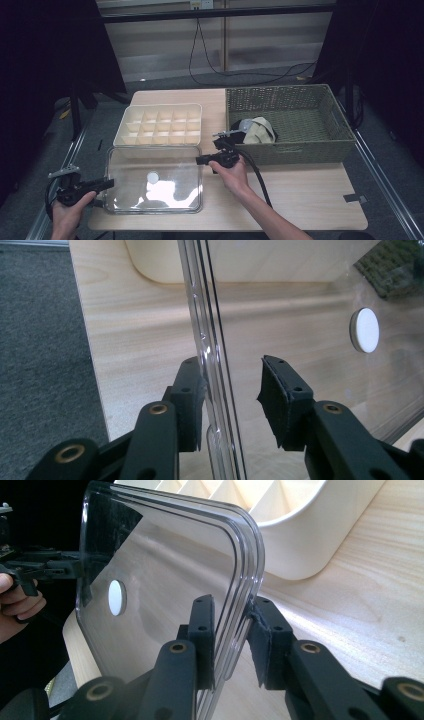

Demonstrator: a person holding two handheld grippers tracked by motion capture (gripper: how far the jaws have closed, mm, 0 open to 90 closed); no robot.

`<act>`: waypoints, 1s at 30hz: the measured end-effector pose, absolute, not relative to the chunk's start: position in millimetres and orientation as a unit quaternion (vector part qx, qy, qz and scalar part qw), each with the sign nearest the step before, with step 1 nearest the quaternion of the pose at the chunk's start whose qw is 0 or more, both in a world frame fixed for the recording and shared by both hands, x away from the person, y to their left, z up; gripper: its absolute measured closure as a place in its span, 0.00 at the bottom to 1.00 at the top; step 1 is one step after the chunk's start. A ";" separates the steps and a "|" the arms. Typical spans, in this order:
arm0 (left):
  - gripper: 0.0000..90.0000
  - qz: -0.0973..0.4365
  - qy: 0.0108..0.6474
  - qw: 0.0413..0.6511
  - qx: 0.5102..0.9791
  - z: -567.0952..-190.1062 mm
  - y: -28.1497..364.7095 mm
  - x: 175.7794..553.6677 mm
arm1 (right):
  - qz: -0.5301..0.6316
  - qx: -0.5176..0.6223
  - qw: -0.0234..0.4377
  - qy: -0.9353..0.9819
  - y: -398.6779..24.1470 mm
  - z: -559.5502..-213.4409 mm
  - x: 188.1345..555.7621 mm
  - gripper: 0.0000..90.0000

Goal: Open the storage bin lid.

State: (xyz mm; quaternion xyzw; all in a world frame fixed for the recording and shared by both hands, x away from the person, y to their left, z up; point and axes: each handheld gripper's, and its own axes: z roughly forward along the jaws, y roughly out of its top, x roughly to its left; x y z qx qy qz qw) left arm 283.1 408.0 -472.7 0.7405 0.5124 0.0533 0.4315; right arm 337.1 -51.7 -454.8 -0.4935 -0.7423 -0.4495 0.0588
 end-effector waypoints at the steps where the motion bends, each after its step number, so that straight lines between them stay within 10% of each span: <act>1: 0.68 0.052 0.512 0.431 0.741 -473.0 408.0 283.2 | -0.449 -0.493 0.060 -0.743 -51.4 -455.8 337.0 0.81; 30: 0.68 0.047 0.527 0.402 0.747 -482.7 405.5 299.0 | -0.406 -0.512 0.058 -0.755 -40.2 -486.8 334.4 0.70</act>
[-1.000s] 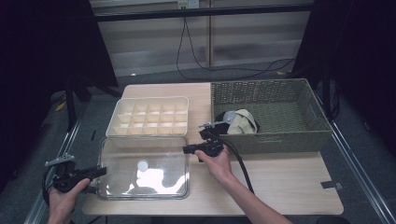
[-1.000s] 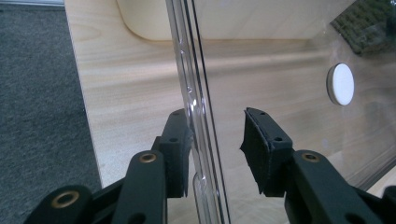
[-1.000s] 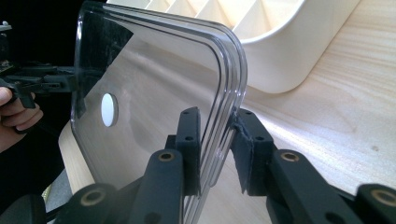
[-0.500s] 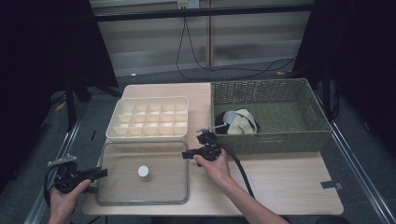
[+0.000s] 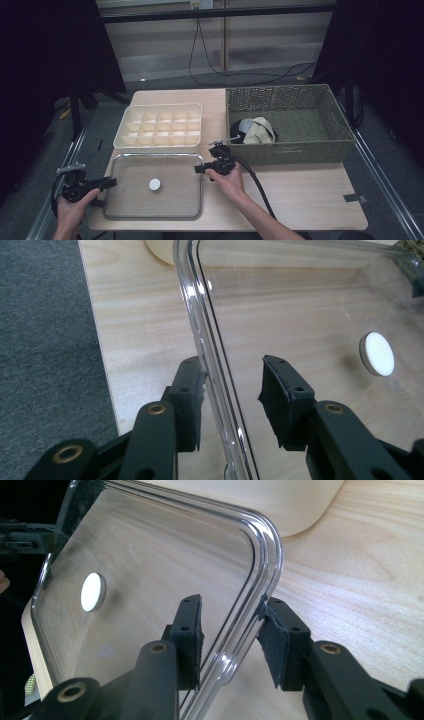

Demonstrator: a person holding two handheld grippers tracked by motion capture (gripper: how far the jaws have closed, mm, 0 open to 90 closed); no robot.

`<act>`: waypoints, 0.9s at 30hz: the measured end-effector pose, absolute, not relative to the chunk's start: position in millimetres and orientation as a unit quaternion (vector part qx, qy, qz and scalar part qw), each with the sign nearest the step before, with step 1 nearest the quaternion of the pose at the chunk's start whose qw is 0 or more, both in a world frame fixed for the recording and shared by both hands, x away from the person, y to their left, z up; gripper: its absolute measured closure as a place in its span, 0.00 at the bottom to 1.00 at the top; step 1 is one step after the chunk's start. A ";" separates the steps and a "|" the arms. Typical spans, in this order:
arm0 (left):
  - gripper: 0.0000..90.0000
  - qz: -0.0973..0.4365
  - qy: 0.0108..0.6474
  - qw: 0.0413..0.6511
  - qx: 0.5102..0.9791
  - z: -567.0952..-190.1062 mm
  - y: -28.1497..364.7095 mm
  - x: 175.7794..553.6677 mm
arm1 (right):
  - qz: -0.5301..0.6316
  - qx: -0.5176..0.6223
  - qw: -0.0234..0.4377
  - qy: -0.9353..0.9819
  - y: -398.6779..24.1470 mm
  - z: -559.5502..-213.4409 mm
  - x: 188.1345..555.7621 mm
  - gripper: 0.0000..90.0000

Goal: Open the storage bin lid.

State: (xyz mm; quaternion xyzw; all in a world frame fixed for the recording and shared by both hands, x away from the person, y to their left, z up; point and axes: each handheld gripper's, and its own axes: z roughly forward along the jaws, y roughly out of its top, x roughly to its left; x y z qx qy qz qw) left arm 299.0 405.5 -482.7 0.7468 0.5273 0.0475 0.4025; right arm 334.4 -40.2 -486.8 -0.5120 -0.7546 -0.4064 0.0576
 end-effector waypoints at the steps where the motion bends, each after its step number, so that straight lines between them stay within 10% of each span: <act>1: 0.68 0.048 0.528 0.401 0.747 -482.4 405.2 300.2 | -0.406 -0.514 0.057 -0.754 -40.1 -487.7 334.9 0.69; 27: 0.60 0.040 0.546 0.403 0.733 -498.0 403.1 315.1 | -0.386 -0.506 0.021 -0.771 -31.7 -497.7 335.6 0.63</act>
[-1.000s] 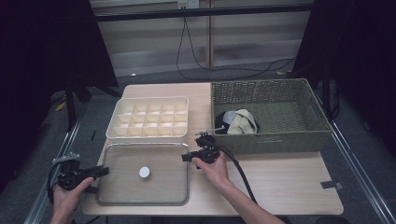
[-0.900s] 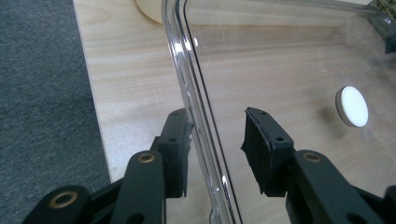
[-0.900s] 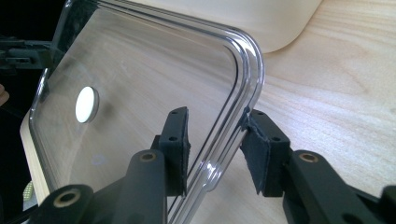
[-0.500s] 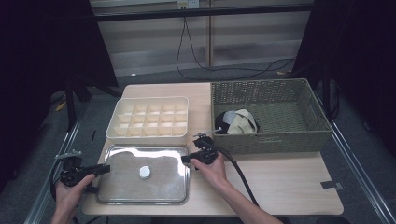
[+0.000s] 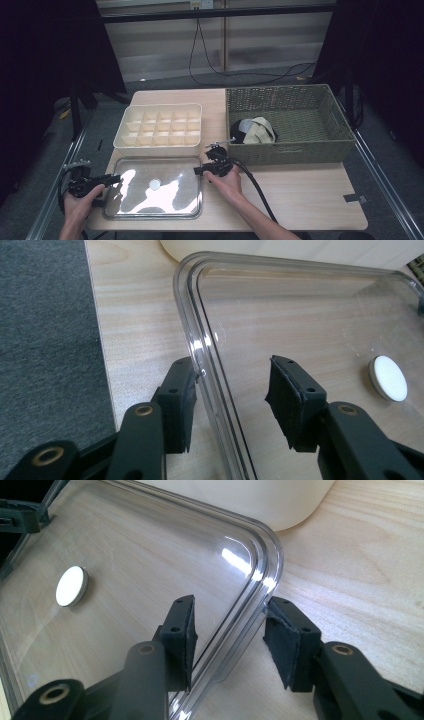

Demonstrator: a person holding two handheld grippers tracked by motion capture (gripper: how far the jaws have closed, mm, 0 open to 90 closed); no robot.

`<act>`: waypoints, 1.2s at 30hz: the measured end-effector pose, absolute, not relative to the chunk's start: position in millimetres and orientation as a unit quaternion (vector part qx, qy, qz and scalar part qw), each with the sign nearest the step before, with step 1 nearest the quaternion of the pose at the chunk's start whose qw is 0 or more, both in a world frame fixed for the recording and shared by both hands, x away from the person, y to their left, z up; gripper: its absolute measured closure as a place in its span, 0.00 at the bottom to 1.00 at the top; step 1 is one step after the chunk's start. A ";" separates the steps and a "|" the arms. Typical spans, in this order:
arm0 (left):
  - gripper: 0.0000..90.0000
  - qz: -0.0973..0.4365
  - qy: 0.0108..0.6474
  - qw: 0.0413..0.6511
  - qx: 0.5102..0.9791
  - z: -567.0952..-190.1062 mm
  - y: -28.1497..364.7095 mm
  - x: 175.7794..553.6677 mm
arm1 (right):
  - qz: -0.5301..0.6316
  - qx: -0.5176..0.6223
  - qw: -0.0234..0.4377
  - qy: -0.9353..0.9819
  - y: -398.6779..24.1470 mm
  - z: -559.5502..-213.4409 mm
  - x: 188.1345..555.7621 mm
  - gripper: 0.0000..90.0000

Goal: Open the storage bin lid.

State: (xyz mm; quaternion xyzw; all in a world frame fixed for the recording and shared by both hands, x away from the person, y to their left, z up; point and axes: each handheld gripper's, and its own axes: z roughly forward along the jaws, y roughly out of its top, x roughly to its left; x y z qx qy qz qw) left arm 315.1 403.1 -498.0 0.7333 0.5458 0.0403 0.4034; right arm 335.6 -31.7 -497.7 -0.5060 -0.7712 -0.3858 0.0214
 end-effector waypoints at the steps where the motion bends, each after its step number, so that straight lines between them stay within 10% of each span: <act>1: 0.60 0.057 0.543 0.399 0.736 -497.4 402.5 314.6 | -0.387 -0.506 0.022 -0.771 -32.3 -498.1 335.9 0.63; 26: 0.40 0.106 0.502 0.440 0.737 -467.7 371.2 292.7 | -0.429 -0.463 0.021 -0.775 -46.2 -484.2 337.3 0.56; 36: 0.16 0.103 0.462 0.448 0.758 -451.5 331.5 275.9 | -0.469 -0.419 0.001 -0.777 -56.3 -450.8 329.1 0.54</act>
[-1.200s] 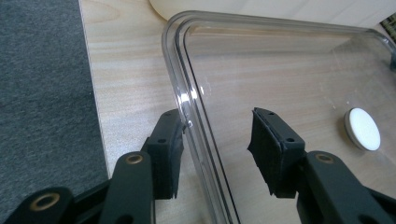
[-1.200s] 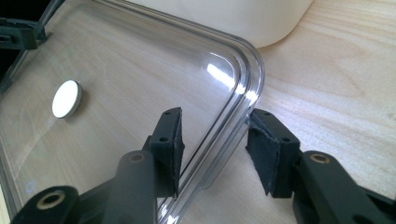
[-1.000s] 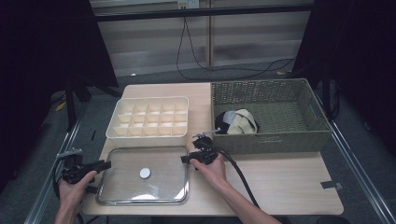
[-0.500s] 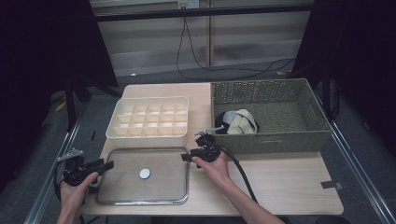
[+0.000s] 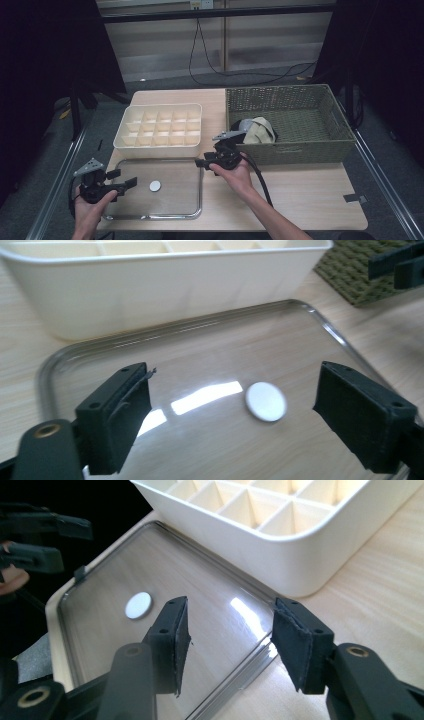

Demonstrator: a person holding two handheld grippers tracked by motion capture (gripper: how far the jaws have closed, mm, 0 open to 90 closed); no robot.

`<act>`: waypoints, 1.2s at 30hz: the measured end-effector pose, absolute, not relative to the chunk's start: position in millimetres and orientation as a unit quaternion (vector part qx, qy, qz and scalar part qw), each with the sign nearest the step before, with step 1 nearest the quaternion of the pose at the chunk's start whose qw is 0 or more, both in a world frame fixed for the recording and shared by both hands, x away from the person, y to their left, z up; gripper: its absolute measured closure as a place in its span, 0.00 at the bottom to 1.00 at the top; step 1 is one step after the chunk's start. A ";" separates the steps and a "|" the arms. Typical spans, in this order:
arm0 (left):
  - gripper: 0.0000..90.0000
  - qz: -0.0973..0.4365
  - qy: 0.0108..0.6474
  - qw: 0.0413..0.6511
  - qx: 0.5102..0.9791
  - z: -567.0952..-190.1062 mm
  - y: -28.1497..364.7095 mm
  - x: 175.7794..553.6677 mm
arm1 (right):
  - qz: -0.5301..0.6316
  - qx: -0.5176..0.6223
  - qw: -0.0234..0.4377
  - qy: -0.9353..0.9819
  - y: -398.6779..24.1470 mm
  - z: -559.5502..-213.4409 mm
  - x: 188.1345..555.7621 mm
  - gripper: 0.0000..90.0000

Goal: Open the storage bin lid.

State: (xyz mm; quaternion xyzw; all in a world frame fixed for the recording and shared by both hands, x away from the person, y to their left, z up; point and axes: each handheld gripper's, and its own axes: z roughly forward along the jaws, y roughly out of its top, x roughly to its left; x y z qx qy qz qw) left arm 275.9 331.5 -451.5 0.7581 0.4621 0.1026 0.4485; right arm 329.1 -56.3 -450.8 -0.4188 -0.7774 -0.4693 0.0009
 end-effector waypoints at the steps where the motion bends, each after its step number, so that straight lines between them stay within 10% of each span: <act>1: 0.14 0.101 0.457 0.450 0.761 -451.1 328.0 275.5 | -0.472 -0.416 0.000 -0.778 -57.9 -447.7 328.2 0.54; 36: 0.09 0.025 0.345 0.476 0.808 -456.5 233.0 256.6 | -0.471 -0.471 -0.069 -0.743 -197.5 -386.8 356.9 0.50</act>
